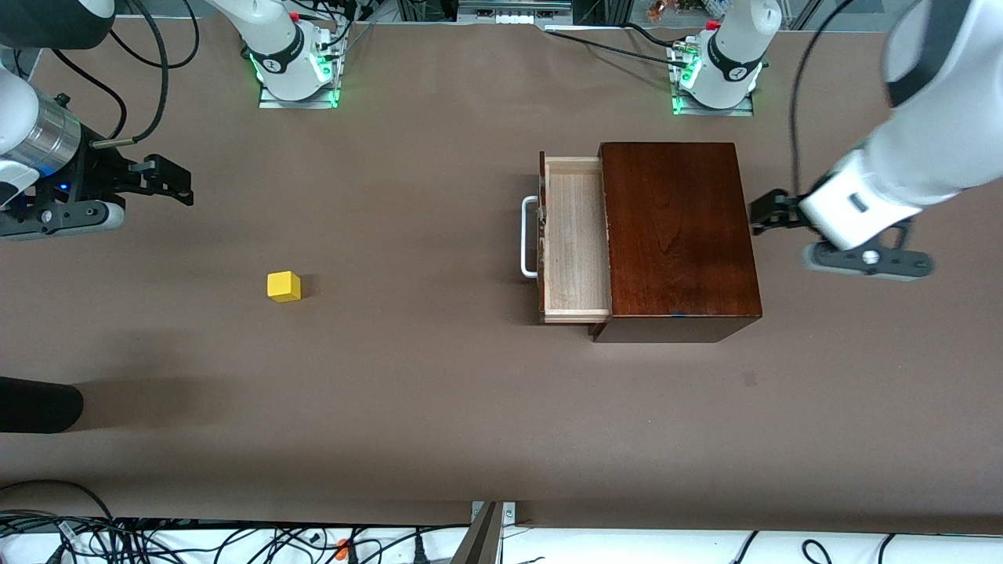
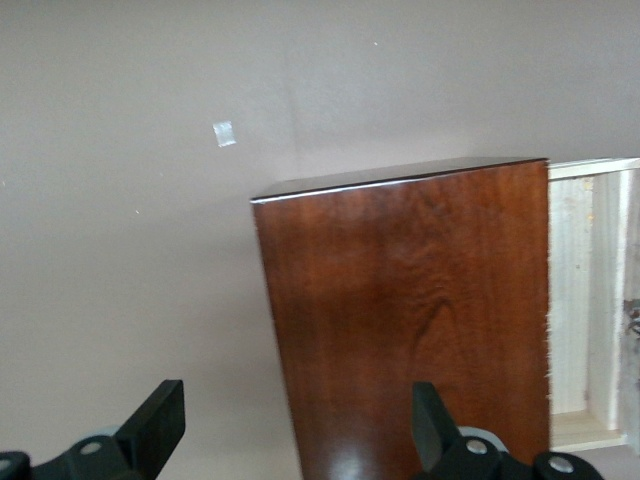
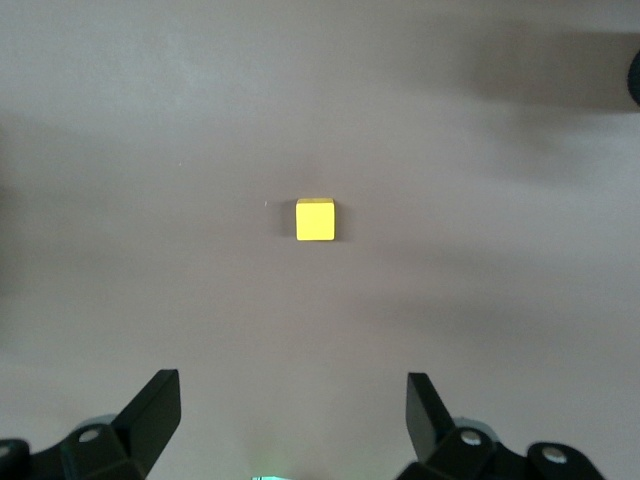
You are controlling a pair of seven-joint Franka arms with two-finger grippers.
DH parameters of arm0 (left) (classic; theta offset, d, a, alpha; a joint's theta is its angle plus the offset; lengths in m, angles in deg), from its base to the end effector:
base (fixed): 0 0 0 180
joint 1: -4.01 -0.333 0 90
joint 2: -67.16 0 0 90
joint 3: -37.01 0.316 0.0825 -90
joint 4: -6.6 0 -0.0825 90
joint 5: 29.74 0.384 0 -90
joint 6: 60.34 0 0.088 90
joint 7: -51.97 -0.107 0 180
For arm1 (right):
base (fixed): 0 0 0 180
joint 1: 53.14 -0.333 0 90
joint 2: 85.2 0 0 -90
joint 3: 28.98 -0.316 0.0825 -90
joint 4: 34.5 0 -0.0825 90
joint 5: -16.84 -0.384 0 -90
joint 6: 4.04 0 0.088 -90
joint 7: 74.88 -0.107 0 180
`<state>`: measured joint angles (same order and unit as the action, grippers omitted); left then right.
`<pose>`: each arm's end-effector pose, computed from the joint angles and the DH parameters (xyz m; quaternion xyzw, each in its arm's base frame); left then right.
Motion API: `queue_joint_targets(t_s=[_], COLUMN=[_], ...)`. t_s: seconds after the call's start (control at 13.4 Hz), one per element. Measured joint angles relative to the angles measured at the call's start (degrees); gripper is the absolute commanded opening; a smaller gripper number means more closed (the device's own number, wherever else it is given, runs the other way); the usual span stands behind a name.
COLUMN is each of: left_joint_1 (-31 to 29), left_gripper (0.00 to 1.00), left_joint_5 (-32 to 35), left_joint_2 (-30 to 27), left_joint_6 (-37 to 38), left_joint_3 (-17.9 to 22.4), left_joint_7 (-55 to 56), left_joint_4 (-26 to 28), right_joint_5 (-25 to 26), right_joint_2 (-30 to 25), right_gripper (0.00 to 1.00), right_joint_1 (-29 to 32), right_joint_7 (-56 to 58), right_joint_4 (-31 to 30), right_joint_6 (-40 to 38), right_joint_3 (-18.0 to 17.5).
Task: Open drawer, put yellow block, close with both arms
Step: 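Reach the right gripper down to the yellow cube and grasp it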
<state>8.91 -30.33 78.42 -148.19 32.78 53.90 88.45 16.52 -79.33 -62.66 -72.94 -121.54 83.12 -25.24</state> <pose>0.6010 -0.0934 0.5741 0.9969 -0.0623 -0.0466 0.0079 0.5757 0.0608 0.5866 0.9965 0.0672 -0.0500 0.0022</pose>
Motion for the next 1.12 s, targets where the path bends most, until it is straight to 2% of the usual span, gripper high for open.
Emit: queue_joint_targets(t_s=[0.22, 0.37, 0.67, 0.82, 1.12], left_joint_1=[-0.2, -0.2, -0.2, -0.2, -0.2], left_gripper=[1.0, 1.0, 1.0, 1.0, 1.0], left_joint_5=[-0.1, 0.2, 1.1, 1.1, 1.1], left_joint_2=[-8.2, -11.9, -12.8, -12.8, -12.8], left_joint_6=[-11.8, -13.2, -12.1, -12.1, -12.1], left_joint_3=[3.3, 3.5, 3.5, 3.5, 3.5], left_joint_7=[-3.0, -3.1, -3.3, -3.6, -3.7], left_joint_4=[12.7, 17.8, 18.3, 18.3, 18.0], right_joint_5=[0.0, 0.0, 0.0, 0.0, 0.0], right_joint_2=[0.5, 2.7, 10.6, 14.4, 19.3], right_gripper=[1.0, 1.0, 1.0, 1.0, 1.0], right_joint_1=[0.0, 0.1, 0.1, -0.2, -1.1], right_joint_7=[0.0, 0.0, 0.1, 0.2, 0.2], right_joint_4=[0.0, 0.0, -0.1, -1.4, -10.8], right_joint_6=[0.0, 0.5, 5.8, 11.5, 27.6], right_joint_3=[0.0, 0.1, 0.0, -0.2, -0.5])
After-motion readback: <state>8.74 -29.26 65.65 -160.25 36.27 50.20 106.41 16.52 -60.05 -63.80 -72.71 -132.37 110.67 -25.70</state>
